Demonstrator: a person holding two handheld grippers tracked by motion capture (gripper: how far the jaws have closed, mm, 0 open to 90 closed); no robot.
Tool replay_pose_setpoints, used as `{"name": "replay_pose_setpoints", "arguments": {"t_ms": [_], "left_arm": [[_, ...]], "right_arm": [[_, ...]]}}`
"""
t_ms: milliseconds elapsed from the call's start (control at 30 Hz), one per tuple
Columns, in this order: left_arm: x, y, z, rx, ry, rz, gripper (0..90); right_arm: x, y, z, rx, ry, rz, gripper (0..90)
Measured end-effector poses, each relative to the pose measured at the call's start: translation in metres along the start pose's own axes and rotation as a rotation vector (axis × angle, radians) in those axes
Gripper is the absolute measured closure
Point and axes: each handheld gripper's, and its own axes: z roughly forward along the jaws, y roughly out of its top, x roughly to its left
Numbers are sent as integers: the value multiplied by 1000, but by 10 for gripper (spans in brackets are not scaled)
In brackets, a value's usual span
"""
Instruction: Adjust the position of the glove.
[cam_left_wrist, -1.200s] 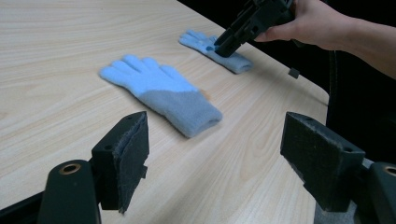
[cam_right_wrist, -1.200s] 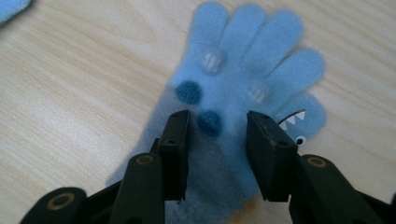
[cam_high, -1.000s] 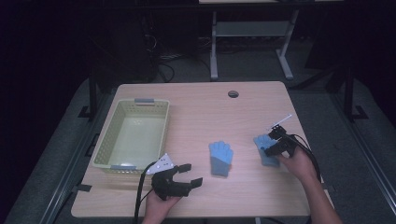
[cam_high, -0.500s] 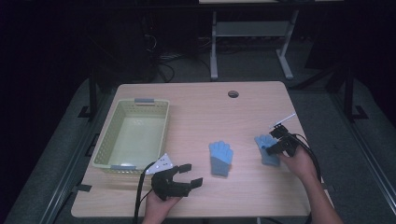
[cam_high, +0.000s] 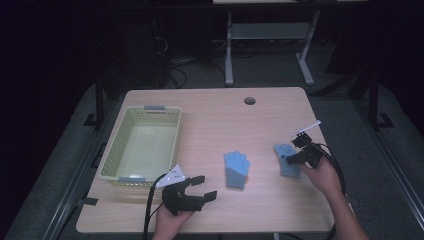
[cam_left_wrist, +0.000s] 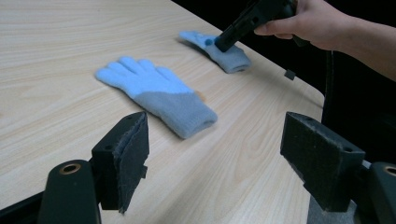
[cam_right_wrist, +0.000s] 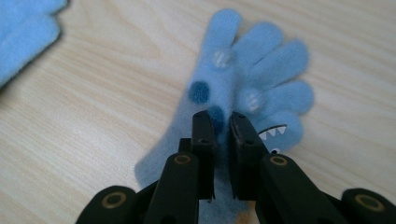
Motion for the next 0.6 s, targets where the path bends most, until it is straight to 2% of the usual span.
{"name": "replay_pose_setpoints", "arguments": {"t_ms": [33,267,433,600], "left_arm": [[0,0,-1,-6,0,4,234],[0,0,-1,-5,3,-4,234],[-1,1,-1,-10,3,5,234],[0,1,-1,-7,5,2,234]], "right_arm": [[1,-1,-3,-21,2,2,824],[2,-1,-13,-56,4,0,825],[7,-2,-24,-98,41,14,825],[17,-1,-35,-126,33,-23,825]]}}
